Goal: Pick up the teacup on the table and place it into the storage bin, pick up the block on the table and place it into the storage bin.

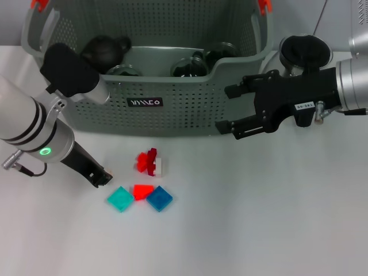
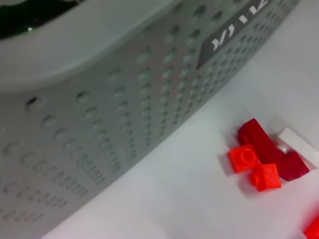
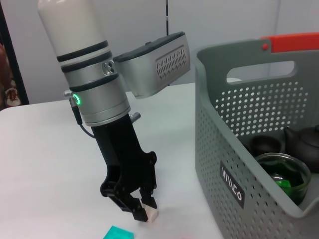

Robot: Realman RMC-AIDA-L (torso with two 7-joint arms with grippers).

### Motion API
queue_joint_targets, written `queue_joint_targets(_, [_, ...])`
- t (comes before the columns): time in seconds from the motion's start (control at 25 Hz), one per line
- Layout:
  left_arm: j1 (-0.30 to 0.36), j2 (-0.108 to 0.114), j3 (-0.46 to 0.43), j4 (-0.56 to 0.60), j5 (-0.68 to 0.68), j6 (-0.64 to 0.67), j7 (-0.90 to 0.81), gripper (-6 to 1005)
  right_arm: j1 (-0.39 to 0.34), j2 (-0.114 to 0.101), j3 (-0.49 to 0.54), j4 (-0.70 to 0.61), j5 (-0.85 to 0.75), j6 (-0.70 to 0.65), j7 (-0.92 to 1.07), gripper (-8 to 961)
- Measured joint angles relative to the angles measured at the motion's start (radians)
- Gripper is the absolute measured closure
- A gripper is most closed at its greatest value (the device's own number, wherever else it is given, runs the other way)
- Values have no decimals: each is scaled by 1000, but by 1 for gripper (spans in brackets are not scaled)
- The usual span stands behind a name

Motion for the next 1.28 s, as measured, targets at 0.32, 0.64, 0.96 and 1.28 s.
queue_joint_targets(0.32, [20, -2, -81, 191, -61, 186, 1, 787, -2, -3, 8, 0, 0, -4, 0, 75])
queue_joint_targets(0.64, [7, 12, -312, 386, -386, 466, 30, 764, -4, -5, 11, 0, 0, -7, -3, 76])
queue_joint_targets(0.96, [-136, 96, -430, 397, -533, 431, -27, 740, 3, -5, 10, 0, 0, -16, -3, 76])
queue_joint_targets(1.28, [-295, 222, -474, -43, -420, 112, -23, 717, 1, 1, 9, -1, 0, -19, -14, 75])
